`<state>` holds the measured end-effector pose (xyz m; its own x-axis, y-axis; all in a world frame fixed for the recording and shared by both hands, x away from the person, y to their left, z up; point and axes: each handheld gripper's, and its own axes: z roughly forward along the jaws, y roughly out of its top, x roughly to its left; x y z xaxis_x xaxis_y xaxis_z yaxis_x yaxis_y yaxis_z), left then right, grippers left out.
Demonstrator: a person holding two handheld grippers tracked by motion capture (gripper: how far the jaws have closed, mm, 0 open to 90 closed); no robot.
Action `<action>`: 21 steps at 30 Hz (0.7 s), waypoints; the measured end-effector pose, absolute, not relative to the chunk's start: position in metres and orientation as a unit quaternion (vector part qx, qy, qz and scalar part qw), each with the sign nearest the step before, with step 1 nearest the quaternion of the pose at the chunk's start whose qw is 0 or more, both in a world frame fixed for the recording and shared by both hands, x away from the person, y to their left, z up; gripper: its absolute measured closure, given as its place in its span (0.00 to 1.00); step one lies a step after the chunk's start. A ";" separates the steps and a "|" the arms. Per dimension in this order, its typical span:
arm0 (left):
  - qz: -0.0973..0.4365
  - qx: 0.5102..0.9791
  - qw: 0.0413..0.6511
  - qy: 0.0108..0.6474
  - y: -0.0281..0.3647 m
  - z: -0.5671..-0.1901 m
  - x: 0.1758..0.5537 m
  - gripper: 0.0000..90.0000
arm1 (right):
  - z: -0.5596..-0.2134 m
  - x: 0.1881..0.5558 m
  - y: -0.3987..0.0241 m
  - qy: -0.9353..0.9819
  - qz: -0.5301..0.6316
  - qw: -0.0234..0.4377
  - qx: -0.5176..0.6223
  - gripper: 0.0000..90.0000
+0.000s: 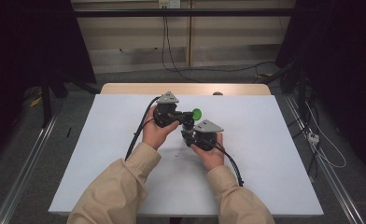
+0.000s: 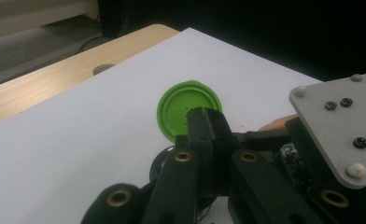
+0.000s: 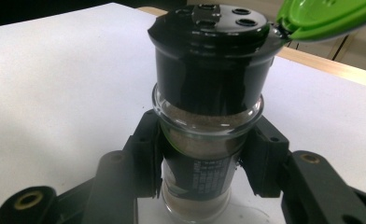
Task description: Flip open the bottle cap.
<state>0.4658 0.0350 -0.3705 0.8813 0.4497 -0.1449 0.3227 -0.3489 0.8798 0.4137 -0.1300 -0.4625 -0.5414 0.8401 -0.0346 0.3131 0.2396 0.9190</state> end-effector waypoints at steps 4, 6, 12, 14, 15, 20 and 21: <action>0.061 0.819 0.519 0.237 0.033 -0.372 0.467 1.00 | -0.462 0.414 -0.130 0.737 0.477 0.276 0.391 0.60; 0.063 0.821 0.516 0.237 0.033 -0.371 0.468 1.00 | -0.462 0.414 -0.130 0.737 0.477 0.276 0.391 0.60; 0.060 0.820 0.517 0.236 0.033 -0.371 0.468 1.00 | -0.462 0.414 -0.130 0.737 0.477 0.275 0.392 0.60; 0.059 0.821 0.517 0.235 0.033 -0.371 0.468 1.00 | -0.462 0.414 -0.130 0.737 0.477 0.274 0.392 0.60; 0.060 0.821 0.517 0.237 0.033 -0.372 0.468 1.00 | -0.462 0.414 -0.130 0.737 0.477 0.274 0.392 0.60; 0.057 0.820 0.517 0.238 0.036 -0.370 0.468 1.00 | -0.462 0.414 -0.131 0.736 0.477 0.274 0.395 0.60; 0.057 0.819 0.519 0.238 0.037 -0.369 0.468 1.00 | -0.462 0.414 -0.130 0.736 0.477 0.274 0.394 0.60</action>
<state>0.4675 0.0369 -0.3693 0.8798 0.4497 -0.1538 0.3312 -0.3481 0.8770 0.4141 -0.1305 -0.4623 -0.5391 0.8418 -0.0273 0.3197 0.2345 0.9180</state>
